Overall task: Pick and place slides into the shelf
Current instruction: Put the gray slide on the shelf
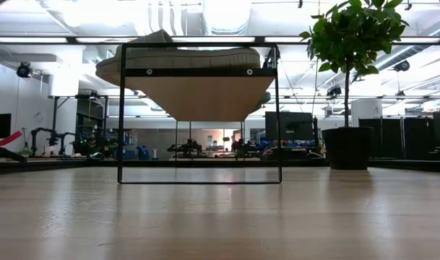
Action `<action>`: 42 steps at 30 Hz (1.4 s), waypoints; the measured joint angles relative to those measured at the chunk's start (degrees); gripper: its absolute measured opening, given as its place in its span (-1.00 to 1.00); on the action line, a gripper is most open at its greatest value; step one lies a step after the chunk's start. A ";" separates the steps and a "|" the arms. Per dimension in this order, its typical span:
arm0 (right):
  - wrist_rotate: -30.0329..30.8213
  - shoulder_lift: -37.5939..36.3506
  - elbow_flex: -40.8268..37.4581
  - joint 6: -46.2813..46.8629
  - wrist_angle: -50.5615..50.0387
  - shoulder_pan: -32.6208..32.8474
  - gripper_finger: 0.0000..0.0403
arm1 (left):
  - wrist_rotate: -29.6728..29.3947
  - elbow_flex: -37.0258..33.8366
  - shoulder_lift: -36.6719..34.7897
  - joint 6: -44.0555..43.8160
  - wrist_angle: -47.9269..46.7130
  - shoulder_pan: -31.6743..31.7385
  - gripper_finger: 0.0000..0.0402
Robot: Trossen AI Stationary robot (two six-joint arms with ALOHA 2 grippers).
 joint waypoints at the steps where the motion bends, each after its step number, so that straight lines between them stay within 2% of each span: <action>1: -1.79 0.00 0.00 0.00 0.26 0.02 0.12 | 0.07 -0.05 0.29 0.01 0.02 0.05 -1.00; 6: -3.68 -0.02 0.02 -0.06 1.64 0.43 0.12 | 0.18 -0.07 1.16 1.45 0.12 0.53 -1.00; 17: -3.75 0.04 0.04 0.59 2.53 0.92 0.12 | 2.12 -0.09 1.48 6.69 1.50 1.55 -1.00; 23: -3.78 0.07 0.04 3.18 2.41 0.92 0.12 | 3.66 -0.09 1.54 12.17 1.95 4.26 -1.00; 27: -3.93 0.09 0.04 5.70 1.59 0.92 0.12 | 7.33 -0.09 1.54 12.58 1.85 6.96 -1.00; 34: -4.40 0.09 -0.09 6.19 0.88 0.92 0.12 | 9.73 -0.09 1.56 14.31 1.70 9.40 -1.00; 42: -4.21 0.11 -0.24 6.40 -0.08 0.87 0.12 | 9.93 0.17 1.47 16.60 1.37 9.68 -1.00</action>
